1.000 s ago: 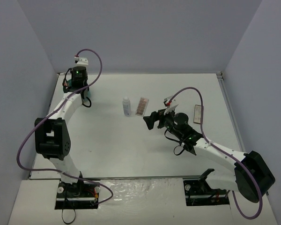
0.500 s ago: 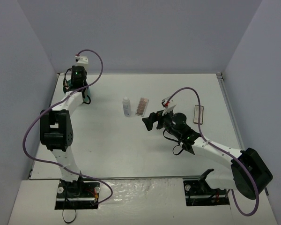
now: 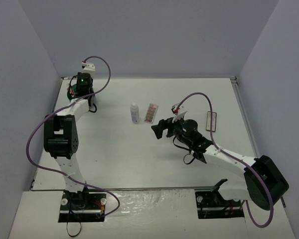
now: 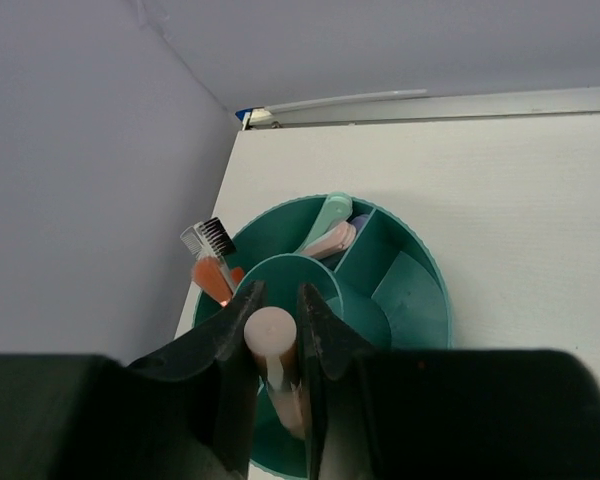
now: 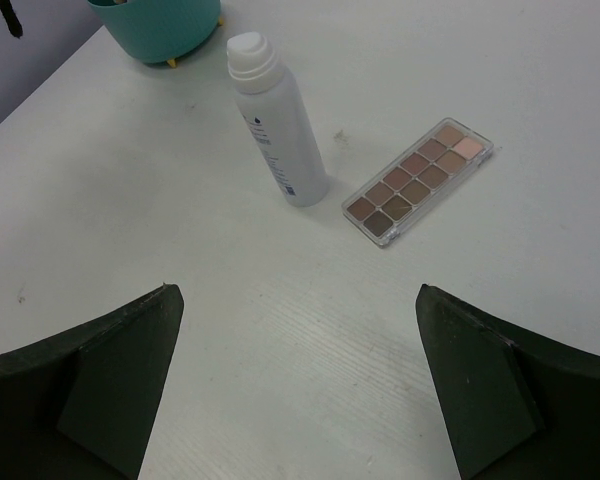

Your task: Organize the makeup

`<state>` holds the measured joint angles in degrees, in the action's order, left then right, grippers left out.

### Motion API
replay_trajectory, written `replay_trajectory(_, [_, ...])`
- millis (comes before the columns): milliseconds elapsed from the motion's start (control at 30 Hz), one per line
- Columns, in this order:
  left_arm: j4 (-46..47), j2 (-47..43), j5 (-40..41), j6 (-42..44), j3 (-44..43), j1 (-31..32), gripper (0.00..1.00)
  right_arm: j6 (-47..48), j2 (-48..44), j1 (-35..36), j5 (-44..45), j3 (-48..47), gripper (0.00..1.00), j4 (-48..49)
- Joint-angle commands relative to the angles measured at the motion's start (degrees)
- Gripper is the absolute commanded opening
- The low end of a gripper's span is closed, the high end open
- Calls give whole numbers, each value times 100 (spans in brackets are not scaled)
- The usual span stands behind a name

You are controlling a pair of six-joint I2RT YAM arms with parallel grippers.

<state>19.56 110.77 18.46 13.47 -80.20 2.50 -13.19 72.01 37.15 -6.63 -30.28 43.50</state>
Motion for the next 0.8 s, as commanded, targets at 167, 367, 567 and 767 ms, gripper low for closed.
replay_trajectory(167, [423,-326,70,-13,80,-107,43,62,-74,-41,-92,-74,100,501])
replay_trajectory(367, [364,-848,-89,-399,241,-110,62,-26,-319,-94,331,-208,100,84])
replay_trajectory(567, [0,-1508,-525,-952,252,-110,79,-212,-694,-194,1263,-413,100,-846])
replay_trajectory(767, [-603,-2078,-845,-1907,147,-106,87,-724,-1137,-667,2243,-504,100,-2117])
